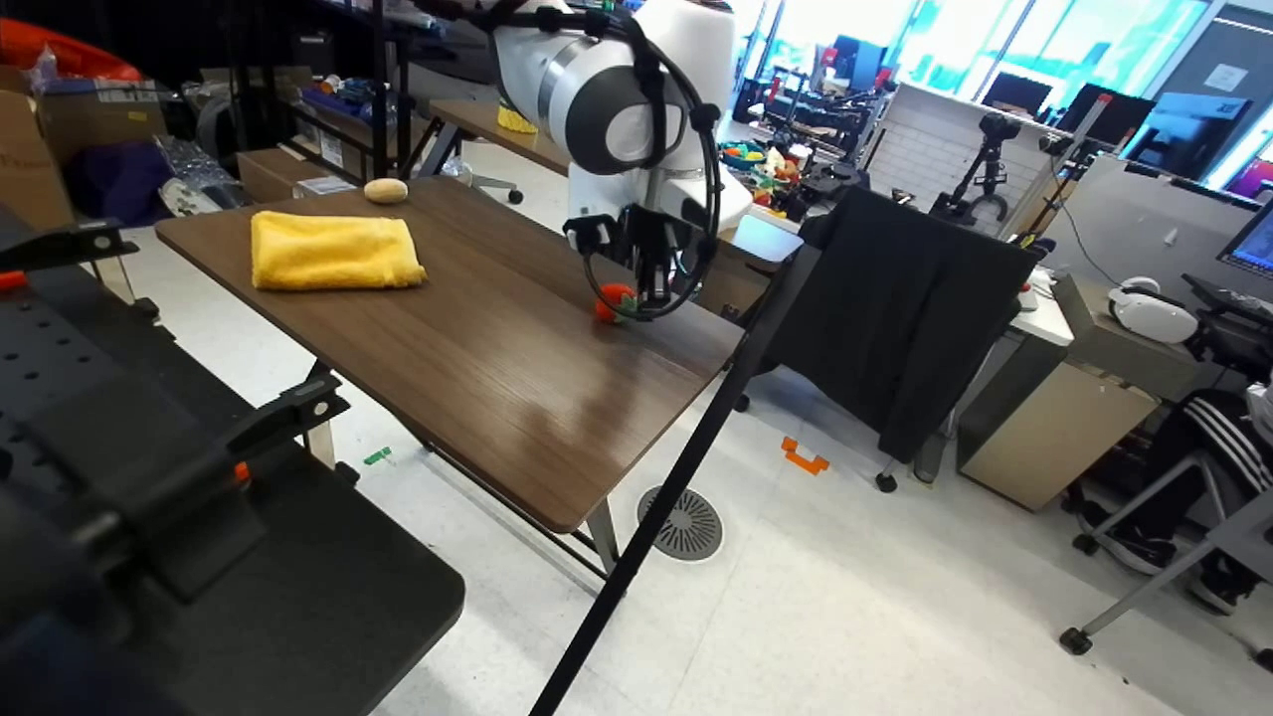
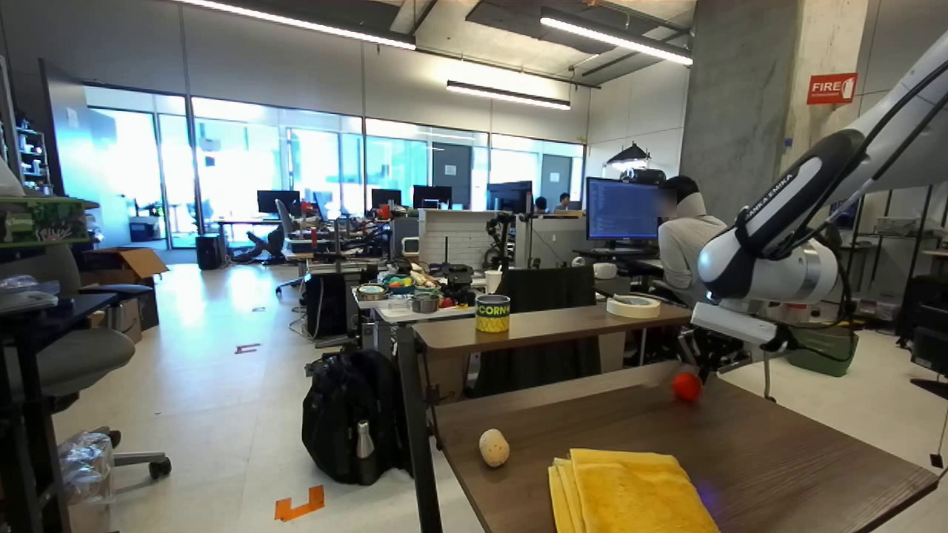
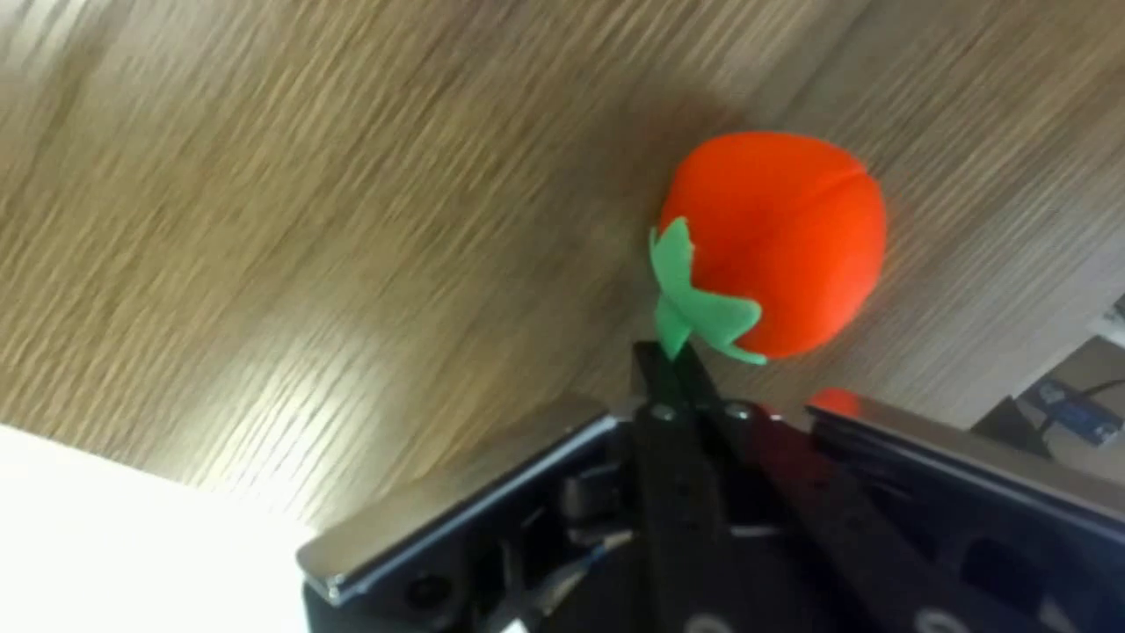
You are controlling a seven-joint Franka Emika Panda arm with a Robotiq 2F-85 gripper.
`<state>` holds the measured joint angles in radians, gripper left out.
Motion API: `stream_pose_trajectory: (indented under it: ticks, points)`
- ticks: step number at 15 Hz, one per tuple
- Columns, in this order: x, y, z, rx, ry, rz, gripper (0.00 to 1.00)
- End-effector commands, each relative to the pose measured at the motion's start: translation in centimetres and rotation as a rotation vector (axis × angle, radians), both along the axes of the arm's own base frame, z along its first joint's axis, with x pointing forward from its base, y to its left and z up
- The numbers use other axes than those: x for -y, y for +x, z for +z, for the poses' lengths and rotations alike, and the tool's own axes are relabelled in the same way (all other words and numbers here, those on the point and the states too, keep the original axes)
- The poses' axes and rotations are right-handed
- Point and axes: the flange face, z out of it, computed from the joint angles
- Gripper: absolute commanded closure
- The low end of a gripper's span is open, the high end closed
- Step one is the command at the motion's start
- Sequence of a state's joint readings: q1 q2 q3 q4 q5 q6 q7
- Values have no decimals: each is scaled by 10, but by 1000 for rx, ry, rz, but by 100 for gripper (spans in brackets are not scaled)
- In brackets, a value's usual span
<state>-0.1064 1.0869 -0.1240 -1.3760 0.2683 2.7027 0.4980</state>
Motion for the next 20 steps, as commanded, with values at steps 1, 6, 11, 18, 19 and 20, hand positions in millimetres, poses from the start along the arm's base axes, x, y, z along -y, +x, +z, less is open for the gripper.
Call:
stream_pose_trajectory:
  ticks: [1,6,11,18,19,20]
  points:
    - [28,-19,22,67,-39,-110,100]
    - [46,-29,18,96,-74,-201,100]
    - [32,-35,13,81,-60,-201,71]
    - [-42,-70,62,307,-111,-31,21]
    - [-64,-76,69,348,-102,22,15]
    - [-87,-77,74,376,-84,84,6]
